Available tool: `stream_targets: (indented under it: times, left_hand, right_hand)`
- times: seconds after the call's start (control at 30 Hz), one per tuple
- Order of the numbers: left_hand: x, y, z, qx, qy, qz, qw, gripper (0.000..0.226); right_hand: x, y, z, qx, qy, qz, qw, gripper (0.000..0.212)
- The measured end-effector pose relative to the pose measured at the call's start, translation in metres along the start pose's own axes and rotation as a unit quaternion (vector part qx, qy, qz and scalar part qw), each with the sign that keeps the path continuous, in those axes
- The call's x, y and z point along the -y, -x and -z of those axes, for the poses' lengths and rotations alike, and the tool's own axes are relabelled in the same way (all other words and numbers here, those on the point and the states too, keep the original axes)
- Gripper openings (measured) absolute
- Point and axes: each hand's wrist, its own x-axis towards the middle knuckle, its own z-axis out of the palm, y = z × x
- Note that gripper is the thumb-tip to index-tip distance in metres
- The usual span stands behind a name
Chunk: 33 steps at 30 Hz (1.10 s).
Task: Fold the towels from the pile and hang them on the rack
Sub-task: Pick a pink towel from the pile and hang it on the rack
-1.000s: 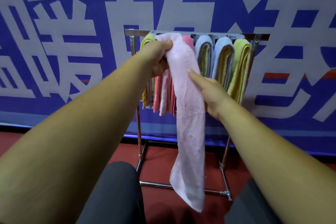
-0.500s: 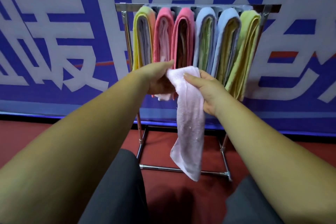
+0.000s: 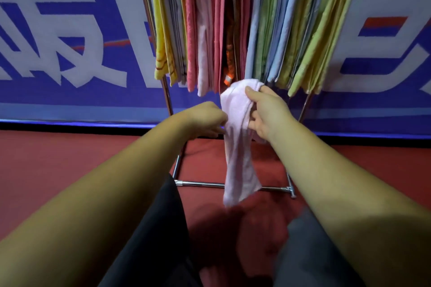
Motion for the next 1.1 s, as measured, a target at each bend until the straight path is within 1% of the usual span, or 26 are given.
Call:
stream_targets:
  times: [0.07,0.13,0.17,0.23,0.3,0.33,0.37,0.4,0.43,0.47,0.53,0.63,0.77,0.83,0.87,0.9,0.97,1.0,1.03,1.1]
  left_hand:
    - [0.014,-0.002,-0.013,0.042,-0.049,-0.005,0.998,0.012]
    - [0.029,-0.009,-0.027,0.038,-0.096,-0.020,0.994,0.009]
    - [0.037,-0.015,-0.033,0.021,-0.108,-0.037,0.993,0.011]
    - [0.052,-0.030,-0.045,-0.012,-0.110,-0.076,0.991,0.030]
    - [0.063,-0.044,-0.055,-0.062,-0.116,-0.061,0.989,0.057]
    - [0.068,-0.051,-0.058,-0.095,-0.128,-0.051,0.986,0.060]
    - [0.073,-0.058,-0.060,-0.126,-0.143,-0.041,0.981,0.055]
    - [0.077,-0.062,-0.061,-0.153,-0.163,-0.041,0.974,0.044]
    - [0.083,-0.069,-0.061,-0.163,-0.195,-0.032,0.967,0.034]
    - [0.090,-0.076,-0.061,-0.165,-0.230,-0.019,0.959,0.031]
    - [0.099,-0.090,-0.058,-0.145,-0.286,0.026,0.947,0.034]
    - [0.104,-0.106,-0.055,-0.125,-0.314,0.081,0.938,0.033]
    - [0.117,-0.110,-0.062,-0.087,-0.319,0.122,0.936,0.030]
    - [0.125,-0.110,-0.068,-0.074,-0.328,0.150,0.930,0.043]
    - [0.129,-0.110,-0.071,-0.080,-0.320,0.160,0.930,0.049]
    - [0.131,-0.110,-0.073,-0.090,-0.308,0.165,0.933,0.048]
    - [0.133,-0.108,-0.075,-0.097,-0.290,0.161,0.938,0.036]
    - [0.134,-0.108,-0.074,-0.102,-0.282,0.157,0.941,0.034]
    - [0.134,-0.108,-0.073,-0.108,-0.267,0.155,0.945,0.036]
    - [0.133,-0.110,-0.069,-0.133,-0.200,0.132,0.962,0.051]
  right_hand:
    - [-0.011,-0.003,0.001,0.005,-0.040,-0.012,0.999,0.019]
    - [-0.019,-0.007,0.000,0.006,-0.081,-0.021,0.996,0.016]
    - [-0.023,-0.009,-0.001,0.006,-0.104,-0.019,0.994,0.017]
    - [-0.033,-0.016,-0.001,0.001,-0.157,-0.024,0.987,0.021]
    - [-0.043,-0.025,0.001,-0.007,-0.206,-0.047,0.977,0.031]
    - [-0.048,-0.030,0.002,-0.016,-0.228,-0.062,0.972,0.036]
    - [-0.052,-0.035,0.002,-0.025,-0.245,-0.078,0.966,0.041]
    - [-0.053,-0.040,0.002,-0.032,-0.259,-0.088,0.961,0.043]
    - [-0.053,-0.045,0.001,-0.035,-0.275,-0.093,0.956,0.044]
    - [-0.052,-0.051,0.000,-0.035,-0.292,-0.093,0.951,0.044]
    - [-0.048,-0.061,0.001,-0.035,-0.314,-0.088,0.945,0.042]
    - [-0.042,-0.072,0.005,-0.048,-0.335,-0.078,0.938,0.040]
    - [-0.031,-0.083,0.011,-0.115,-0.371,-0.032,0.921,0.025]
    - [-0.023,-0.087,0.015,-0.136,-0.396,-0.012,0.908,0.020]
    - [-0.019,-0.087,0.017,-0.136,-0.400,0.000,0.906,0.016]
    - [-0.017,-0.088,0.018,-0.127,-0.404,0.010,0.906,0.013]
    - [-0.014,-0.089,0.021,-0.100,-0.393,0.025,0.914,0.011]
    - [-0.013,-0.090,0.022,-0.089,-0.382,0.027,0.919,0.013]
    - [-0.011,-0.090,0.023,-0.077,-0.377,0.027,0.923,0.015]
    - [-0.006,-0.091,0.027,-0.068,-0.387,0.014,0.919,0.016]
